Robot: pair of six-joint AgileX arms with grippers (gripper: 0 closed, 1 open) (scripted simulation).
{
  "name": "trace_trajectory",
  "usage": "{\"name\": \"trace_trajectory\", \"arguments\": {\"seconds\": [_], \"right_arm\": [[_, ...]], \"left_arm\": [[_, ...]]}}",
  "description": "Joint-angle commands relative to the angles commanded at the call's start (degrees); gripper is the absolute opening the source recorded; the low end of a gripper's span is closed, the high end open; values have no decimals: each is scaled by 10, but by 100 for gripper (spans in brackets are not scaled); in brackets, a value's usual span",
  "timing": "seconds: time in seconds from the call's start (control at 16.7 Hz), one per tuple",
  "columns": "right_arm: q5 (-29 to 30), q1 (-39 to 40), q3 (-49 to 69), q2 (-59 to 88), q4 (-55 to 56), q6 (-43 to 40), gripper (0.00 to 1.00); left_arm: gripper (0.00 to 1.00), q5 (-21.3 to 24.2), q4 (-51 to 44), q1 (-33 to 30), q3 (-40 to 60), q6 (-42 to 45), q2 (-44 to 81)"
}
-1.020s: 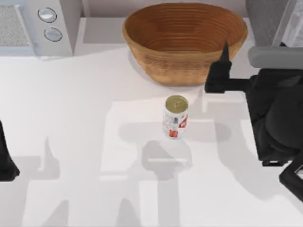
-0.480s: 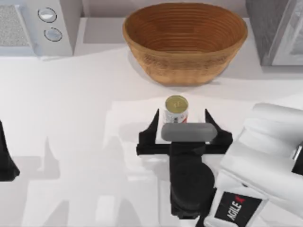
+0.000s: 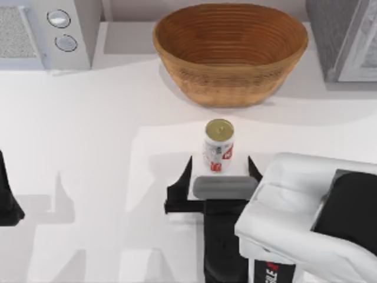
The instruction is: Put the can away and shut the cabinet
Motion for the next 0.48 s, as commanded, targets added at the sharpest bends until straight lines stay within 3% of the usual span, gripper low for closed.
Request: {"name": "trace_trajectory", "arguments": {"seconds": [0.24, 0.48], "right_arm": [[-10, -10, 7, 0, -8, 0, 100], [-59, -59, 59, 10, -48, -1, 100]], "left_arm": [[100, 0, 0, 0, 0, 0, 0], [100, 0, 0, 0, 0, 0, 0]]}}
